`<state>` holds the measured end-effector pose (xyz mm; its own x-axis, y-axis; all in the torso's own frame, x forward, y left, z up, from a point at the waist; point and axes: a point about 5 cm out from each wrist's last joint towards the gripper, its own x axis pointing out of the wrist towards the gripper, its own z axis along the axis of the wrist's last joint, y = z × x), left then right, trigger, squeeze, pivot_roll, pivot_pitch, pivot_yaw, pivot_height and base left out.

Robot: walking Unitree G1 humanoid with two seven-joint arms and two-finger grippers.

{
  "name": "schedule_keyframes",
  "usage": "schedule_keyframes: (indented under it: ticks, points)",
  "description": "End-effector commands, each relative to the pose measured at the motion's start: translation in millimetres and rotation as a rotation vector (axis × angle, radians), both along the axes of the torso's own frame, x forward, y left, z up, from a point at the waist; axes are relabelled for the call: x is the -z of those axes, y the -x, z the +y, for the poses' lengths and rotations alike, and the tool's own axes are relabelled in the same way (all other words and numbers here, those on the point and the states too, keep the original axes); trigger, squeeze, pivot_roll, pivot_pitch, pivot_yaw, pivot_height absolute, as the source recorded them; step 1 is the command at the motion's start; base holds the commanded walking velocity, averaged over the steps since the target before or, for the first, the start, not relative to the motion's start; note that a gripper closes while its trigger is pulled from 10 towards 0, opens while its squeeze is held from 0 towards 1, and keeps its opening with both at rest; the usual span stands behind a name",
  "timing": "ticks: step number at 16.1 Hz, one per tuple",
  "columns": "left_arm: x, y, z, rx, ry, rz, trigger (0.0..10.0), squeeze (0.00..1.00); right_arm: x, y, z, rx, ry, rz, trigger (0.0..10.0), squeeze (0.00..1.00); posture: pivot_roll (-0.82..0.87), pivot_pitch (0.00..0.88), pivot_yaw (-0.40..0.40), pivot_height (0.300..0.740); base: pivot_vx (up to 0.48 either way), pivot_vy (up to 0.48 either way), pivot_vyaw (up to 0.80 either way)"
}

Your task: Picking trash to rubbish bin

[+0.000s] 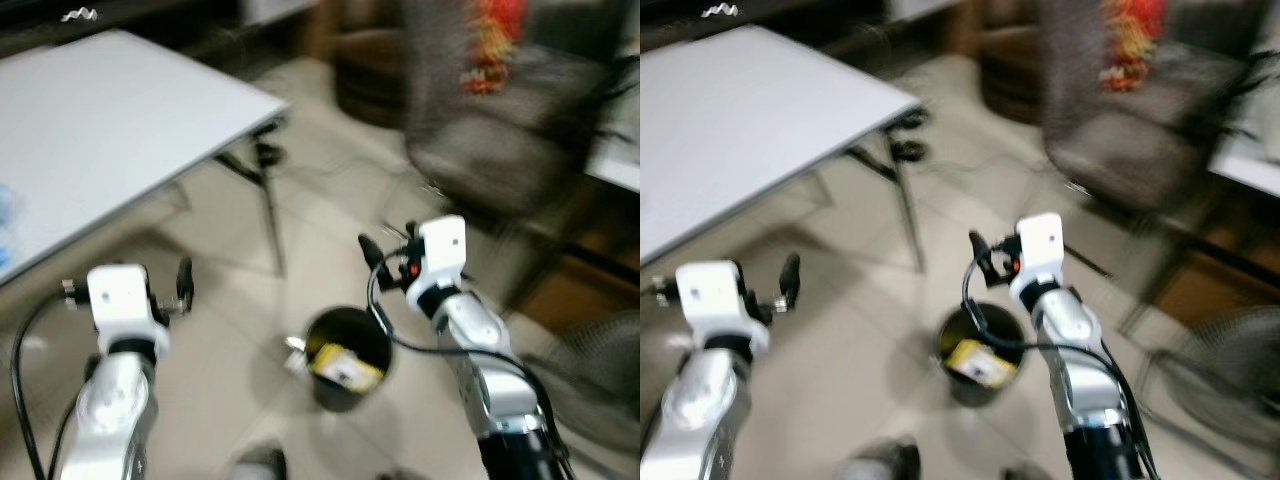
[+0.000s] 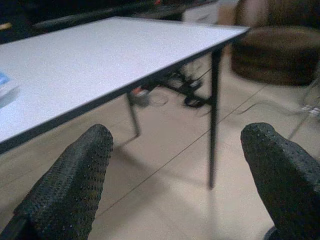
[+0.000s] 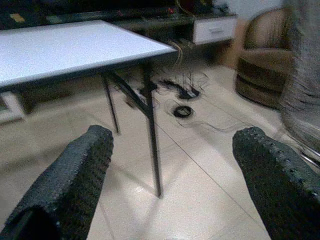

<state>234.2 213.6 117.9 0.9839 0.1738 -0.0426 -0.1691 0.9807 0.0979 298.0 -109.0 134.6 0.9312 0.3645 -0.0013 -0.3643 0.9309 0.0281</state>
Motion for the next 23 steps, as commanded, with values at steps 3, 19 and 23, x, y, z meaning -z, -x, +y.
schedule_keyframes:
  ticks: [3, 19, 23]
  points:
    - [-9.8, -10.1, -5.8, 0.033, -0.018, -0.033, 10.0, 0.0, 0.5, 3.2, 3.8, -0.018, 0.014, -0.003, 10.0, 0.0, -0.03, 0.096, 0.056, 0.74, 0.0, 0.0, 0.0]
    - [-4.3, -11.3, -3.1, 0.016, 0.009, 0.011, 10.0, 0.0, 4.4, 9.5, 9.6, -0.019, 0.009, 0.018, 10.0, 0.0, -0.03, 0.126, 0.07, 0.74, 0.0, 0.0, 0.8]
    - [-3.3, -9.9, -2.1, 0.003, 0.022, 0.013, 10.0, 0.0, 4.7, 10.3, 9.8, -0.021, 0.011, 0.022, 10.0, 0.0, -0.03, 0.135, 0.065, 0.74, 0.0, 0.0, 0.8]
